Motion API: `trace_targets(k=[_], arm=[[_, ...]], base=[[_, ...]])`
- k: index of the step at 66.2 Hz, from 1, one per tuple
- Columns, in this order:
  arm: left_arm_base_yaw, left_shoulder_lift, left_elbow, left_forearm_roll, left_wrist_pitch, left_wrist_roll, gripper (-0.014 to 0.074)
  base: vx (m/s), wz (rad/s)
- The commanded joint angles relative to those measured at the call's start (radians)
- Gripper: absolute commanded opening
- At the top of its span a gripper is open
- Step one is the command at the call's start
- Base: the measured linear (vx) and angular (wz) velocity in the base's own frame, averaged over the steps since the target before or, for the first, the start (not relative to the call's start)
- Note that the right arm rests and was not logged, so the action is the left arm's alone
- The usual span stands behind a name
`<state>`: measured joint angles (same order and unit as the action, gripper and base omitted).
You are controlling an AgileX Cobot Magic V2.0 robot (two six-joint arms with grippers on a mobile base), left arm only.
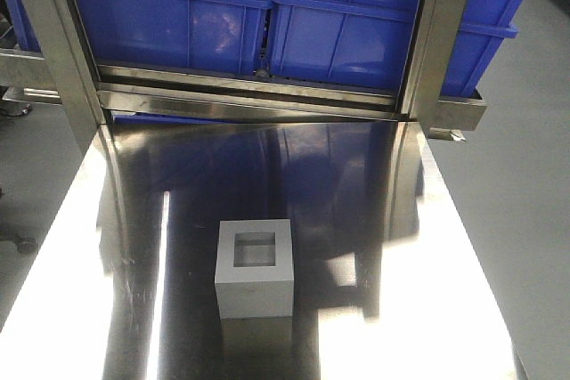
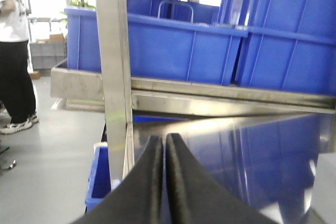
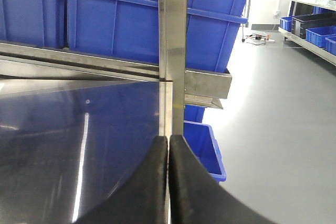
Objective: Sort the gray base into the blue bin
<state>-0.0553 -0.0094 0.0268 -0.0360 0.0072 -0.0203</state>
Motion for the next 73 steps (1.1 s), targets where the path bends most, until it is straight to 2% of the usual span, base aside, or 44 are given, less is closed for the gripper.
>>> trace_targets(k=[1, 14, 24, 41, 50, 73], arm=[[-0.007, -0.014, -0.02, -0.002, -0.083, -0.012, -0.0006], [-0.007, 0.027, -0.13, -0.005, -0.044, -0.021, -0.0006], [-0.007, 0.148, -0.249, -0.005, 0.001, -0.069, -0.0006], [-0.007, 0.374, -0.401, -0.003, 0.134, -0.069, -0.0006], [-0.007, 0.455, -0.431, -0.003, 0.191, -0.069, -0.0006], [-0.007, 0.485, -0.431, -0.003, 0.189, -0.069, -0.0006]], base=[[0.0, 0.0], [0.0, 0.0], [0.0, 0.0], [0.0, 0.0], [0.0, 0.0], [0.0, 0.0]])
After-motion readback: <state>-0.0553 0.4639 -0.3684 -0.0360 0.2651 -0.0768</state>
